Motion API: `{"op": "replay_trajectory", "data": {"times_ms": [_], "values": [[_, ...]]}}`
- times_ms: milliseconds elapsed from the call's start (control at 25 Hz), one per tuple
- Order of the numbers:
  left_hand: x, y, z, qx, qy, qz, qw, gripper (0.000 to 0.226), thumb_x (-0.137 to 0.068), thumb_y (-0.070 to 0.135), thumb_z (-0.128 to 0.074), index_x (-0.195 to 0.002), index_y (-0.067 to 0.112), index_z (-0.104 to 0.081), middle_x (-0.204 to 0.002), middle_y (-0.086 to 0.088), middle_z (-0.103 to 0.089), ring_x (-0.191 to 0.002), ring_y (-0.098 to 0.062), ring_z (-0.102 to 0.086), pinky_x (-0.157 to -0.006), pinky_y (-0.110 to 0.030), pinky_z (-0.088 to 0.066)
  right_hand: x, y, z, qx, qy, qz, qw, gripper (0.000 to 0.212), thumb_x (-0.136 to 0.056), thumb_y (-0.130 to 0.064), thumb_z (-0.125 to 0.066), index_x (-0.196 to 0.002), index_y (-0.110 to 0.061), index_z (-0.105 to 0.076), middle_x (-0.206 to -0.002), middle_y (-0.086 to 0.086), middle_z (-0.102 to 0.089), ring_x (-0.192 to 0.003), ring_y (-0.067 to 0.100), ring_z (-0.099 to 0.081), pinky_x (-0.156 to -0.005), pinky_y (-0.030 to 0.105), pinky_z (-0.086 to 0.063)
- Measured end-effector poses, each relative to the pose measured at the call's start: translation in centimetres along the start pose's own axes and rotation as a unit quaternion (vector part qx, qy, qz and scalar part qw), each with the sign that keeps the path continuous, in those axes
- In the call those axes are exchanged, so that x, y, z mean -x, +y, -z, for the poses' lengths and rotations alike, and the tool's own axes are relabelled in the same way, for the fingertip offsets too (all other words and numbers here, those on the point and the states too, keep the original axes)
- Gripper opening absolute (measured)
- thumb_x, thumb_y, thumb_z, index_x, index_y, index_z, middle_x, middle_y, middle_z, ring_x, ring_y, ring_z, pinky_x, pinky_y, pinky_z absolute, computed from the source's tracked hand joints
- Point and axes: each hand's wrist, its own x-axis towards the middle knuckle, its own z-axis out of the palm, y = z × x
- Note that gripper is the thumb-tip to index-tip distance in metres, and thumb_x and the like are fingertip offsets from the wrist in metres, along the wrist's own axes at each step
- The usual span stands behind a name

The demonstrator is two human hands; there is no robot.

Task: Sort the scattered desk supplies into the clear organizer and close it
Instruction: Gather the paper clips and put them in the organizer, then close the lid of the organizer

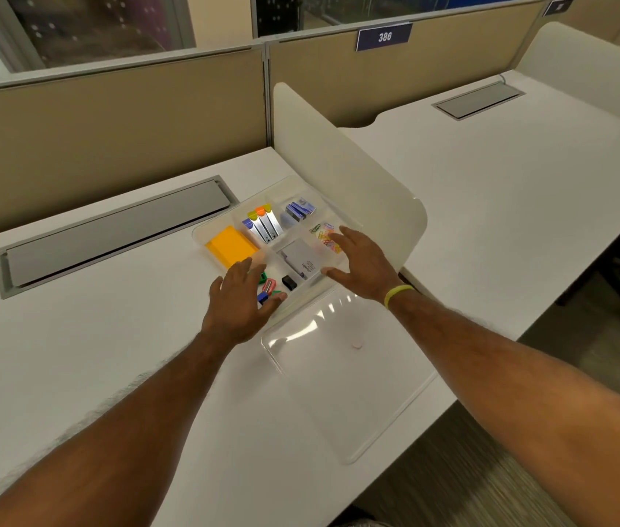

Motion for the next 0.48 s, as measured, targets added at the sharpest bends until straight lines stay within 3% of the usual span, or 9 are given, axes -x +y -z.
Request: {"op": "replay_trajectory", "data": {"times_ms": [120, 240, 360, 480], "values": [[2.1, 0.6, -1.3, -0.06, -0.05, 0.007, 0.997, 0.095, -0.079, 0.083, -0.019, -0.154, 0.027, -0.007, -0.163, -0.003, 0.005, -0.15, -0.024, 0.007, -0.117, -0.057, -0.004, 2.6, 0.3, -0.4, 0.041, -0.025, 0.016, 0.999, 0.089, -0.084, -0.062, -0.058, -0.153, -0.022, -0.02, -0.161, 0.007, -0.013, -0.148, 0.025, -0.012, -0.12, 0.049, -0.012], [4.8, 1.2, -3.0, -0.086, -0.057, 0.014, 0.995, 0.104, -0.067, 0.092, -0.002, -0.148, 0.031, 0.018, -0.156, -0.002, 0.029, -0.146, -0.024, 0.023, -0.116, -0.058, 0.006, 5.3, 1.2, -1.3, 0.07, -0.052, 0.015, 0.996, 0.095, -0.082, -0.07, -0.051, -0.154, -0.027, -0.007, -0.163, 0.004, 0.003, -0.15, 0.023, 0.002, -0.119, 0.05, -0.001], [7.5, 1.7, -5.0, -0.089, -0.053, 0.037, 0.994, 0.103, -0.066, 0.094, -0.004, -0.143, 0.034, 0.029, -0.153, 0.0, 0.038, -0.143, -0.024, 0.031, -0.115, -0.059, 0.01, 7.7, 2.7, -2.3, 0.08, -0.074, 0.003, 0.994, 0.098, -0.08, -0.074, -0.047, -0.154, -0.03, -0.001, -0.163, 0.004, 0.01, -0.15, 0.023, 0.007, -0.119, 0.051, 0.003], [9.8, 2.3, -6.4, -0.073, -0.056, 0.052, 0.994, 0.106, -0.067, 0.095, -0.009, -0.146, 0.034, 0.027, -0.154, 0.0, 0.037, -0.143, -0.024, 0.032, -0.115, -0.058, 0.012, 9.5, 4.1, -3.0, 0.091, -0.092, -0.004, 0.992, 0.098, -0.08, -0.077, -0.044, -0.154, -0.032, 0.001, -0.162, 0.003, 0.011, -0.15, 0.023, 0.009, -0.118, 0.05, 0.005]]}}
